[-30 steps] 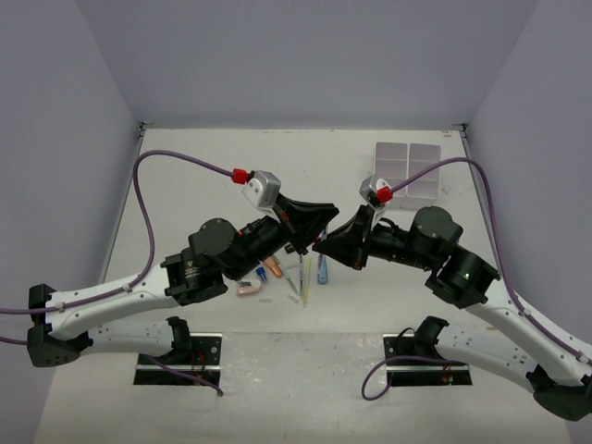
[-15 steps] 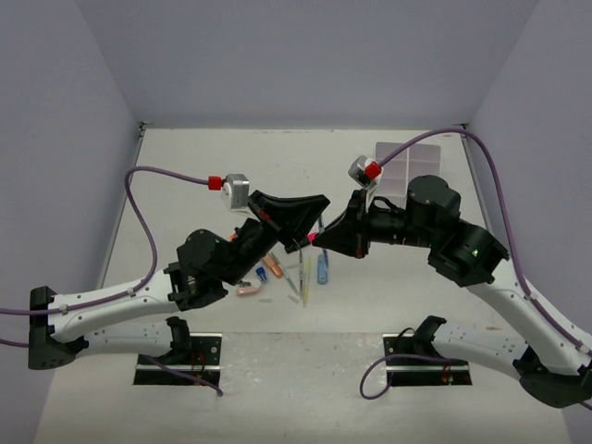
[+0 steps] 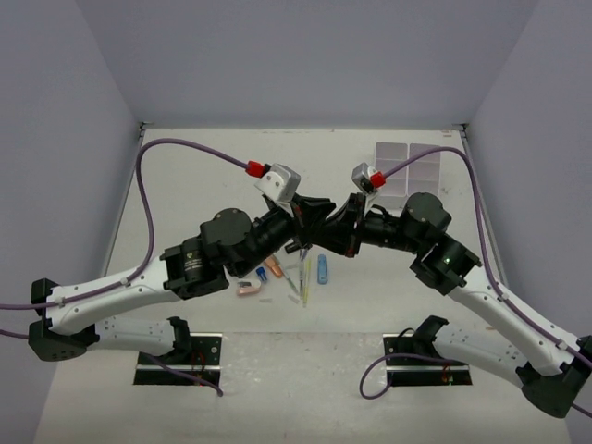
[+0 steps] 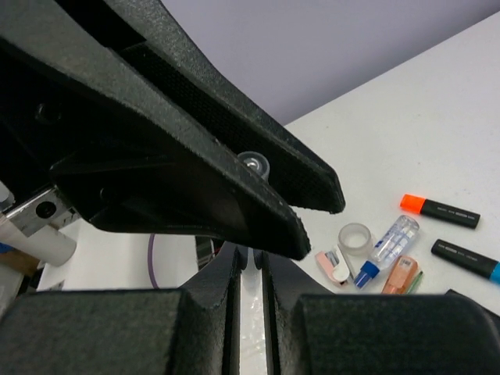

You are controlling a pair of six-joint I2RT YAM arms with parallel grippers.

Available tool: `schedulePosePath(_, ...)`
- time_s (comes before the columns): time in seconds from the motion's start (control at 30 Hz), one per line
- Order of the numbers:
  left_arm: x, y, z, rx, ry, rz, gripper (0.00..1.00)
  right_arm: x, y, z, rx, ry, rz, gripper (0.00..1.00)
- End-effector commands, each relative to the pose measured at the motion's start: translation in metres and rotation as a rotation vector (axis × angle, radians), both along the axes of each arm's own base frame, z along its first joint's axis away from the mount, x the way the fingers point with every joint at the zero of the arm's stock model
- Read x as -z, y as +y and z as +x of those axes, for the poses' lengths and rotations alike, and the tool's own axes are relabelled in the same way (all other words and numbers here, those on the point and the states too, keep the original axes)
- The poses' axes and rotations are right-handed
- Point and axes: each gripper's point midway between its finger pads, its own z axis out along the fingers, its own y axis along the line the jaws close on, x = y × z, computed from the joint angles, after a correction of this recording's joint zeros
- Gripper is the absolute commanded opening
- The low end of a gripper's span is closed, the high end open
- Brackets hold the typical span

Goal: Sort the stationery into containers
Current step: Close the pen cap on the pen, then place the pen in the storage box.

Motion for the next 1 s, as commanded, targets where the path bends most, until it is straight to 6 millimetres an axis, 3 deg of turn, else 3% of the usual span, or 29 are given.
schedulePosePath(0.0,-0.007,-0.032,-0.055,0.258,0.004,0.027,0.0,-0.009,-0.003,0.056,0.234,-0.048,0.081,0.0)
schedulePosePath(0.1,-0.009,-0.019,-0.04,0.156,0.014,0.026,0.25,0.003,-0.013,0.073,0.308,-0.016,0.056,0.0)
schedulePosePath(0.13,-0.012,-0.013,-0.034,0.111,0.019,0.016,0.43,0.011,-0.017,0.081,0.342,0.003,0.048,0.0)
schedulePosePath(0.17,-0.02,-0.001,-0.025,0.039,0.025,-0.004,0.71,0.021,-0.022,0.092,0.392,0.026,0.035,0.0)
schedulePosePath(0.2,-0.025,0.01,-0.015,-0.037,0.037,-0.02,0.88,0.028,-0.028,0.102,0.447,0.042,0.023,0.0)
schedulePosePath(0.23,-0.028,0.026,-0.003,-0.144,0.071,-0.038,0.99,0.037,-0.038,0.115,0.523,0.058,0.007,0.0)
schedulePosePath(0.33,-0.036,0.089,0.027,-0.504,0.19,-0.118,1.0,0.039,-0.077,0.161,0.777,0.093,-0.008,0.0)
schedulePosePath(0.4,-0.045,0.134,0.034,-0.681,0.231,-0.175,1.0,0.036,-0.122,0.198,1.01,0.101,-0.022,0.0)
schedulePosePath(0.43,-0.04,0.139,0.033,-0.691,0.234,-0.156,1.0,0.028,-0.14,0.21,1.108,0.082,-0.011,0.0)
schedulePosePath(0.5,-0.024,0.142,0.031,-0.679,0.23,-0.101,1.0,0.032,-0.174,0.237,1.277,0.064,-0.041,0.0)
schedulePosePath(0.53,-0.009,0.142,0.029,-0.67,0.226,-0.054,1.0,0.033,-0.193,0.254,1.361,0.056,-0.062,0.0)
schedulePosePath(0.63,0.032,0.139,0.027,-0.654,0.249,0.042,1.0,0.035,-0.221,0.29,1.458,0.065,-0.088,0.0)
schedulePosePath(0.7,0.076,0.135,0.024,-0.638,0.287,0.142,1.0,0.039,-0.24,0.312,1.516,0.058,-0.123,0.0)
schedulePosePath(0.73,0.091,0.134,0.023,-0.637,0.311,0.159,1.0,0.054,-0.244,0.326,1.529,0.07,-0.159,0.0)
schedulePosePath(0.77,0.111,0.134,0.023,-0.64,0.328,0.199,1.0,0.056,-0.25,0.337,1.538,0.067,-0.171,0.0)
schedulePosePath(0.87,0.147,0.147,0.027,-0.691,0.377,0.256,1.0,0.087,-0.252,0.364,1.529,0.097,-0.248,0.0)
schedulePosePath(0.97,0.175,0.148,0.029,-0.663,0.409,0.298,1.0,0.095,-0.258,0.38,1.533,0.096,-0.251,0.0)
